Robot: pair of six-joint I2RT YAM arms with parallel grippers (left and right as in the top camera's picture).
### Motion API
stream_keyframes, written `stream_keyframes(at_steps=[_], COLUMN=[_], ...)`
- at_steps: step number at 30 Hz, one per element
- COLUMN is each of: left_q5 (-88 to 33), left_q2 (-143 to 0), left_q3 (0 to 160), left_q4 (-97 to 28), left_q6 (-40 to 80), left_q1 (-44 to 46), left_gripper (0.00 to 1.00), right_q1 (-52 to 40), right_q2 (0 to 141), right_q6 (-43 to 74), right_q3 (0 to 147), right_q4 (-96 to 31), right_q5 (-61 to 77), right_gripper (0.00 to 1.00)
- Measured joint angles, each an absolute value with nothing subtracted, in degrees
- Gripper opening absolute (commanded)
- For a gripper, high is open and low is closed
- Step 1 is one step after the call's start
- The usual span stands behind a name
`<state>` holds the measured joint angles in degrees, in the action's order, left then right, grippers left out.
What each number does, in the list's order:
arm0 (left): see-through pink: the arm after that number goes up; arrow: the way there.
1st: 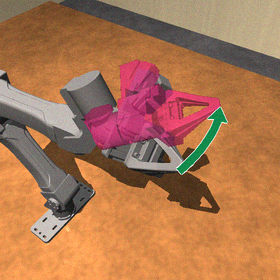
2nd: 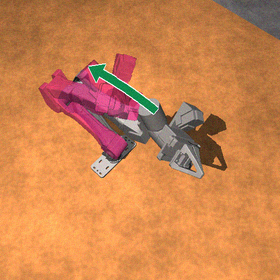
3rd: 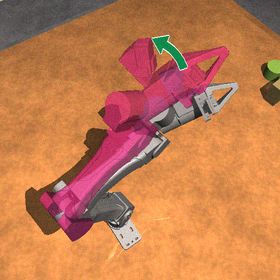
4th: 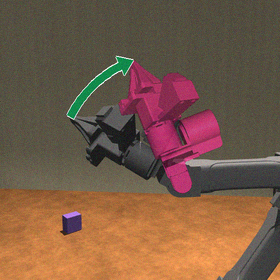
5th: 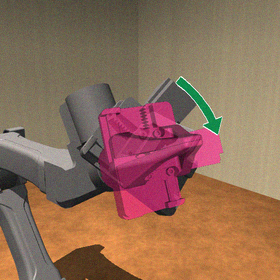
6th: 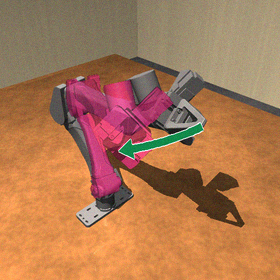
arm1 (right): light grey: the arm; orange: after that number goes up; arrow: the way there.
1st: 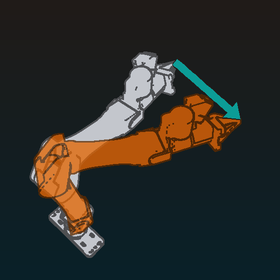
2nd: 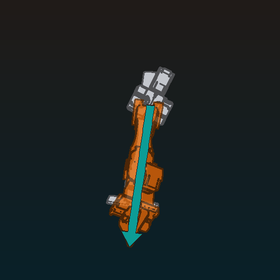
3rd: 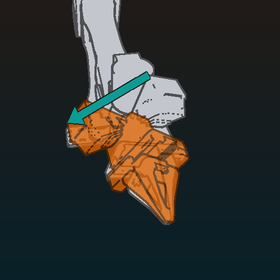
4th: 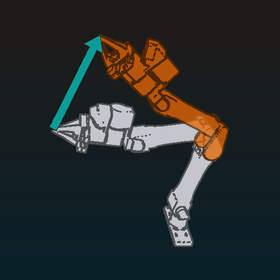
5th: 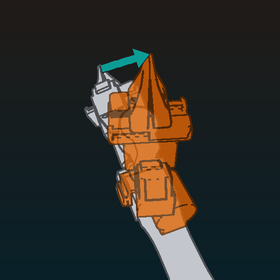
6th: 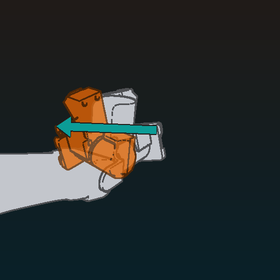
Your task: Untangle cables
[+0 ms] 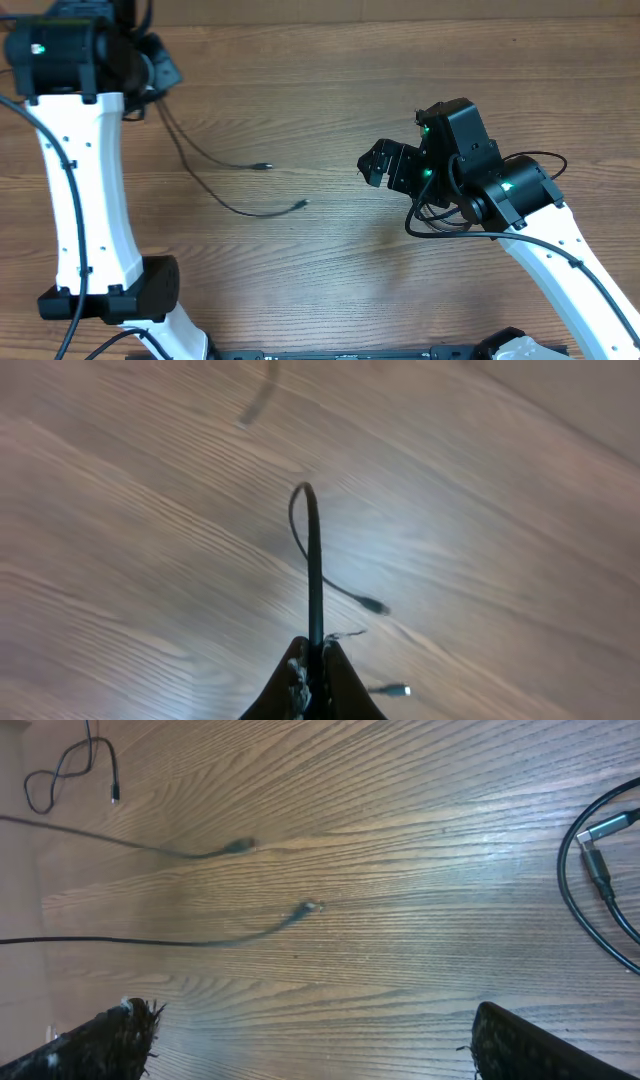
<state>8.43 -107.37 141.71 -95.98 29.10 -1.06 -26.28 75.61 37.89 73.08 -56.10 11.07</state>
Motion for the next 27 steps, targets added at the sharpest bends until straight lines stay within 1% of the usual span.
stream_keyframes(at_steps=[9, 15, 18, 23, 27], left_q5=[14.92, 16.03, 13.04, 1.15, -3.40], left_q2=[-109.73, -114.61, -116.95, -119.39, -119.50], left_q3=[141.71, 141.71, 141.67, 141.53, 141.40], left_q4=[-90.78, -88.33, -86.17, -82.61, -79.85], left_q6=[28.03, 26.46, 20.95, 6.20, 0.71], left_q1=[-9.30, -12.86, -13.80, -14.15, -14.83], left_gripper=[0.04, 0.04, 0.04, 0.04, 0.04], right_q1=[-26.28, -26.28, -26.28, -26.28, -26.28], right_q2=[75.61, 75.61, 75.61, 75.61, 75.61], right_q6=[37.91, 37.91, 37.89, 37.91, 37.89], right_q3=[73.08, 73.08, 73.08, 73.08, 73.08], right_q4=[-56.10, -56.12, -56.12, -56.12, -56.12], right_q5=[11.03, 10.96, 10.94, 10.96, 10.92], right_gripper=[1.00, 1.00, 1.00, 1.00, 1.00])
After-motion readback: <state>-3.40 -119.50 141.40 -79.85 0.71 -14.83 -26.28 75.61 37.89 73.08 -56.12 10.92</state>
